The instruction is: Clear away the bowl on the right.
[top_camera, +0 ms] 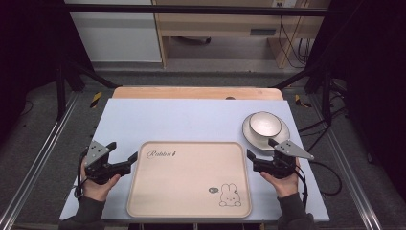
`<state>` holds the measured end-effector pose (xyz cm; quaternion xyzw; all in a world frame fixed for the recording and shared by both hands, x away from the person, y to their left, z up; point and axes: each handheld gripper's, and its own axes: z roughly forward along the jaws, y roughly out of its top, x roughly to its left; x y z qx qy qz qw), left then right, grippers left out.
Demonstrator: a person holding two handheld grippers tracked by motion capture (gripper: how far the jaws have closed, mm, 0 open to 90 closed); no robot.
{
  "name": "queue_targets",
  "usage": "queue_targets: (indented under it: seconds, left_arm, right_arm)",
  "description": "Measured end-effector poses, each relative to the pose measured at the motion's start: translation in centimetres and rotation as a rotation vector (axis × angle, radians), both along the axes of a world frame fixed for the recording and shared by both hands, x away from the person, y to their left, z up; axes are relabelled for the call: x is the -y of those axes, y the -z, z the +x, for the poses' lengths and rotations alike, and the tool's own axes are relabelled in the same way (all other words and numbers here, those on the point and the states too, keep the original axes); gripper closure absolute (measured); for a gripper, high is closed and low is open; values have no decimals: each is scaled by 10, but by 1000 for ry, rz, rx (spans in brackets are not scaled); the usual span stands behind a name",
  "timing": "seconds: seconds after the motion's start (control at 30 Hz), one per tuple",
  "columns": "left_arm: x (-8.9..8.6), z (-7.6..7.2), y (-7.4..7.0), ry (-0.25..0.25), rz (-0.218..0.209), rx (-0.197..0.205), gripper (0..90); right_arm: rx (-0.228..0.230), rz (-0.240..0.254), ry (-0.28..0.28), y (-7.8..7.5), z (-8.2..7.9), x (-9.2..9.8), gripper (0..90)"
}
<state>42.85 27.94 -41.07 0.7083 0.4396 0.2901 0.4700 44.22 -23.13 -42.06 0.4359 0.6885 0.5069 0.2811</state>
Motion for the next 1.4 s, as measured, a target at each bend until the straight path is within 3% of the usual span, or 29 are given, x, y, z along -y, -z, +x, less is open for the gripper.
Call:
queue_targets:
  seconds: [0.43,1.4]
  left_arm:
    - [-3,0,3,-12,0,-9,130]
    - [-3,2,7,-19,9,-17,130]
  right_arm:
    - [0,7,-1,-5,-1,-2,89]
    - [-34,-30,152,-24,16,15,113]
